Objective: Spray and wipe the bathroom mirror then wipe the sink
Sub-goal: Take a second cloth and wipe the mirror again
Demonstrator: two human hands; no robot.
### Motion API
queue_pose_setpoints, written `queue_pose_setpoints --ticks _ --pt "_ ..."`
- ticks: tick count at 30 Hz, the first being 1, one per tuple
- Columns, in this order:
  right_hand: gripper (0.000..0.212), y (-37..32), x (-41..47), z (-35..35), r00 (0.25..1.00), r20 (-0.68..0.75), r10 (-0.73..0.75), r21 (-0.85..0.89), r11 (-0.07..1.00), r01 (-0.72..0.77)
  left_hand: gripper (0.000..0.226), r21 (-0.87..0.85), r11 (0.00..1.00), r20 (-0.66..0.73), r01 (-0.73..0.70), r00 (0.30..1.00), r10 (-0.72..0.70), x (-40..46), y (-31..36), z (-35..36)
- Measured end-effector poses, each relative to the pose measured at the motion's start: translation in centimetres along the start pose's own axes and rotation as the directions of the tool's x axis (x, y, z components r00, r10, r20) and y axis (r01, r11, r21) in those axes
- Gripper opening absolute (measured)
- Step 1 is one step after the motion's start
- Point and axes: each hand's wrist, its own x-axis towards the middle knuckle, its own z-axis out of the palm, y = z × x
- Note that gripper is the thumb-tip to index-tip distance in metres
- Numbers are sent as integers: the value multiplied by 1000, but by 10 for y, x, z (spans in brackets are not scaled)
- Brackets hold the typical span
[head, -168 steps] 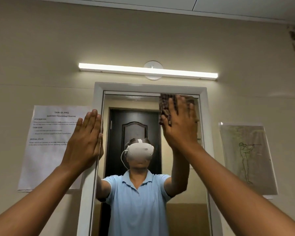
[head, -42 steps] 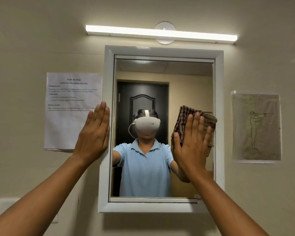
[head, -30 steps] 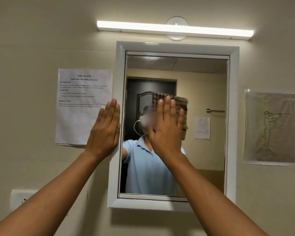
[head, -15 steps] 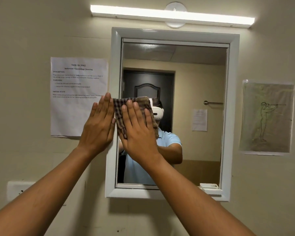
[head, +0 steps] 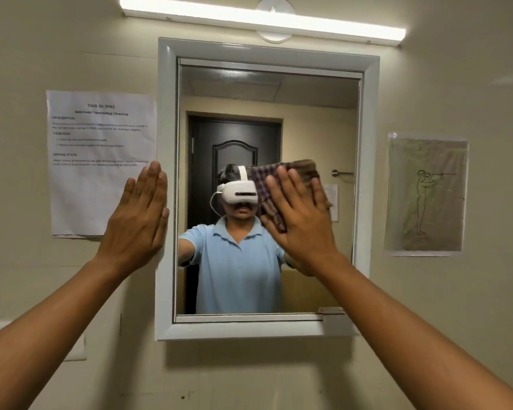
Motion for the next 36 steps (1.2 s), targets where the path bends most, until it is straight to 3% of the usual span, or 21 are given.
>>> queue_pose_setpoints --ticks 6,10,14,17,28,36 --pt "71 33 -23 -3 952 -11 305 42 952 -304 61 -23 1000 -14 15 1000 -15 0 5 1" --pt "71 10 -57 3 886 19 463 99 881 -462 61 -38 999 -7 16 1000 -17 -4 8 3" --pt "72 -26 -74 10 849 46 526 118 841 -528 61 -40 998 1 43 999 -43 -7 12 4" --pt "70 -48 -63 11 867 45 497 119 859 -499 61 -30 998 21 57 998 -57 -10 16 4" --pt "72 -135 47 1 983 53 176 163 970 -182 61 7 998 80 56 995 -57 -29 22 3" --pt "68 -165 2 6 998 66 -2 220 975 -13 62 6 1000 77 28 997 -28 -41 20 1"
